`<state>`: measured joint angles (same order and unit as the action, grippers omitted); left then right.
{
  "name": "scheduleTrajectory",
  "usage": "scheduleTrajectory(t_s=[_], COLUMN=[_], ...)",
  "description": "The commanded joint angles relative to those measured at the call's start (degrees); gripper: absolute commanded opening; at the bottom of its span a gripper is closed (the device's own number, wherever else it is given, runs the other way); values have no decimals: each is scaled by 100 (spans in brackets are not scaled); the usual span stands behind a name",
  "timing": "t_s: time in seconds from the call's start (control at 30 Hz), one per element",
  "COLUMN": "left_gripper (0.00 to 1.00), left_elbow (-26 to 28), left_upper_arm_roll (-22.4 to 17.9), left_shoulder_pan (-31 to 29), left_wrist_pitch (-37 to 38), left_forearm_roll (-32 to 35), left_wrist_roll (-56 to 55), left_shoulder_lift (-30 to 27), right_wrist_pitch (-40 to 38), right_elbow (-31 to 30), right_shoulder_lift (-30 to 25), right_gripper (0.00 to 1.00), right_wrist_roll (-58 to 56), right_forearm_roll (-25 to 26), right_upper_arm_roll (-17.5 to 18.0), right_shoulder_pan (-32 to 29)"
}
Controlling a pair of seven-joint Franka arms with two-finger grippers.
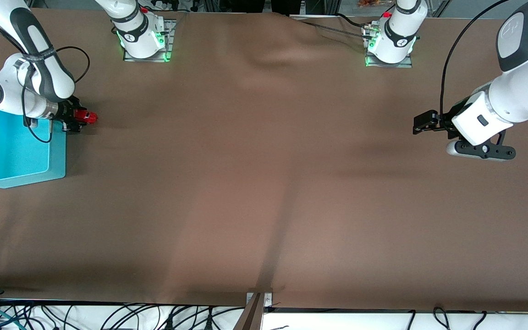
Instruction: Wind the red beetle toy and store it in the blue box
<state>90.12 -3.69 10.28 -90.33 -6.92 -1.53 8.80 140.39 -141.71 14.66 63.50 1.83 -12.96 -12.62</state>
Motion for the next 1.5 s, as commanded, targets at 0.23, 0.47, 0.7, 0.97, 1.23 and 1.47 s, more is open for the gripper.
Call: scheduleTrajectory(t_s=[0.23,0.47,0.7,0.97,1.23,1.47], left_gripper=[100,100,100,100,100,100], left_elbow=[-126,-126,-126,-126,-126,-126], left_upper_arm_roll=[-52,-52,-52,-52,-52,-52], left_shoulder_pan=[9,9,0,-9,-9,-18], left_wrist_pitch=[69,60,51,51,42,51], left_forearm_roll=[-108,-108,-108,-108,-108,-116], left_wrist_roll=[101,109,109,109,109,118], left_shoulder_lift=[43,43,43,43,43,43], right_wrist_pitch=[-406,-688,-881,-1259,-1680,-2111], right_elbow=[-94,-68,-50,29,257,459], right_shoulder_lift=[-472,-639,-771,-938,-1096,-1281], right_gripper=[0,0,0,0,0,0], right_wrist_roll=[93,93,102,84,93,5], right_forearm_roll=[115,168,388,713,731,731], right_upper_arm_roll=[162,294,312,487,716,821], right_shoulder_pan=[-30,-21,-21,-21,-21,-30])
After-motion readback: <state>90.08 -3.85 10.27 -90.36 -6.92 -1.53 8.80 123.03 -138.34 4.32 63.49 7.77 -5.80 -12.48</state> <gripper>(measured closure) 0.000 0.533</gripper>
